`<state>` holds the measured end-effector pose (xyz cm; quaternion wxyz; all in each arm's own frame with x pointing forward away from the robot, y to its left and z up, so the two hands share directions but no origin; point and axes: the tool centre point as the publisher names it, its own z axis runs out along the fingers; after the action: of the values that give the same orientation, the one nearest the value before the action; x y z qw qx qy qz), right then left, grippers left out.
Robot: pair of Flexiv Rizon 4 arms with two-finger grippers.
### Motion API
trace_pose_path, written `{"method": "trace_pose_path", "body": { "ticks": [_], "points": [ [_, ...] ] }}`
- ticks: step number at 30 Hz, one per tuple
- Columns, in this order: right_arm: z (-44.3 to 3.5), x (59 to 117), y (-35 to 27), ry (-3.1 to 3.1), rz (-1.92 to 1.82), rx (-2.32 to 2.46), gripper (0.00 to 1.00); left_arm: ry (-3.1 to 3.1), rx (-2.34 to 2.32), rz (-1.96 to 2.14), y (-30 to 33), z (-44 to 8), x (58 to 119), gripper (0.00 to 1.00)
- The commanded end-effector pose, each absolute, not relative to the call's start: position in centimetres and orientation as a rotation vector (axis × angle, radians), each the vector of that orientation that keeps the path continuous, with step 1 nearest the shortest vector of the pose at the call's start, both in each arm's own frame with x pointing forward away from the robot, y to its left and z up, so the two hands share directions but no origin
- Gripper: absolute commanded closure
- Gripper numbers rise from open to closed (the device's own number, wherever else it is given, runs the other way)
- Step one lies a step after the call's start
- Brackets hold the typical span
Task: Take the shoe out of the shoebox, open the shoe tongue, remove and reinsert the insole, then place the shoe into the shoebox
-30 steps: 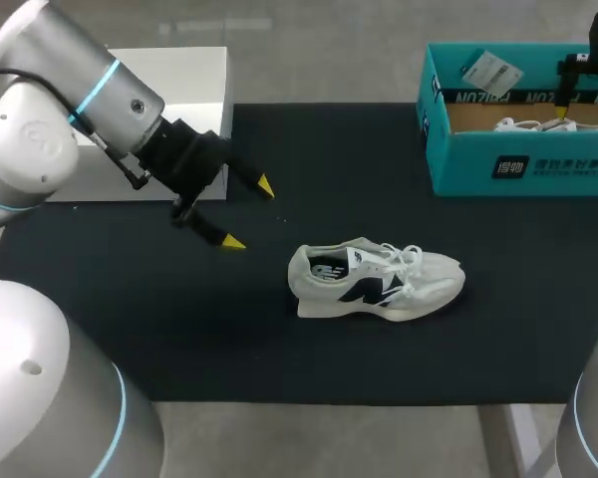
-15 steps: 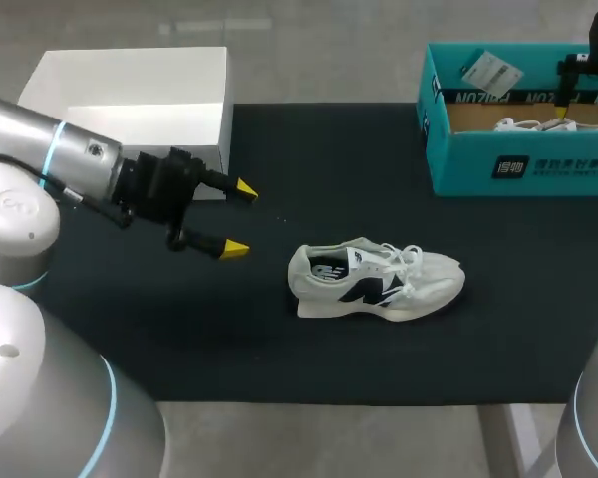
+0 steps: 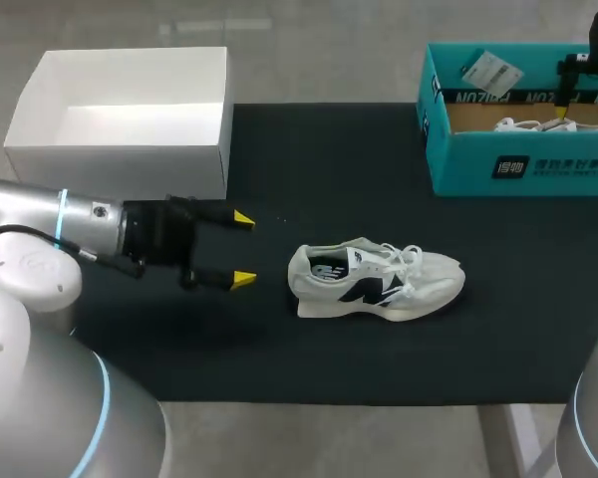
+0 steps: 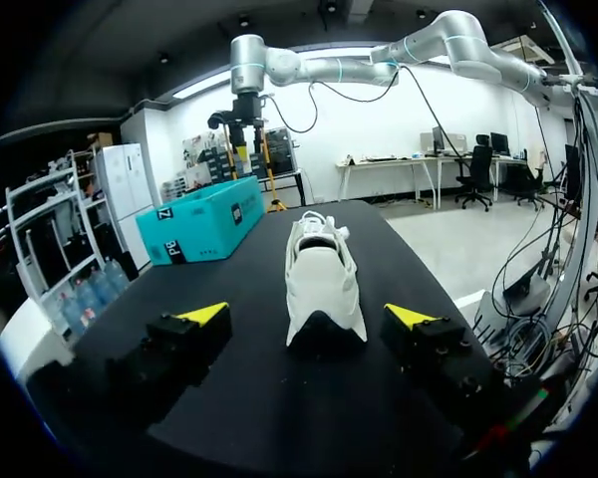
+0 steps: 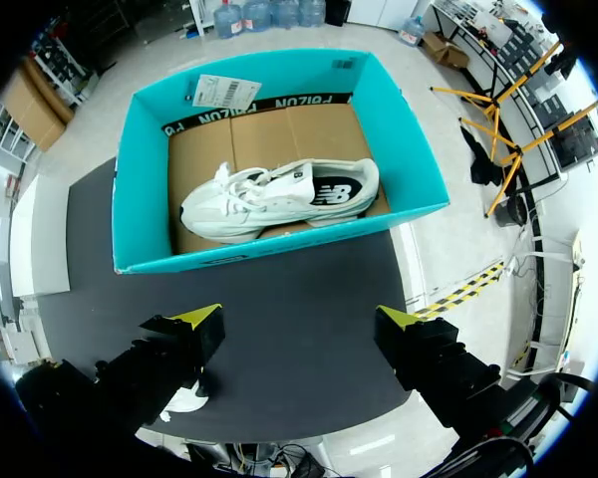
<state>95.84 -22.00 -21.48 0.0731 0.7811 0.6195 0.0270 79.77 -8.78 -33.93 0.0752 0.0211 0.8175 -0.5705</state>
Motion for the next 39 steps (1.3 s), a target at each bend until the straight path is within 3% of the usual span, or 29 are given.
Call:
{"method": "trace_pose_path", "body": {
  "ticks": [1,39],
  "points": [
    [-21.5,95.8,-22.0,1.858,0.083,2.346,0.0,2.486,0.077,-1.738,-10.1,-35.3,80.9,0.0],
    [-21.5,95.8,-22.0,1.858,0.083,2.346,0.0,2.575,-0.174,-1.763,-16.6,-41.8,78.6,0.0]
  ]
}}
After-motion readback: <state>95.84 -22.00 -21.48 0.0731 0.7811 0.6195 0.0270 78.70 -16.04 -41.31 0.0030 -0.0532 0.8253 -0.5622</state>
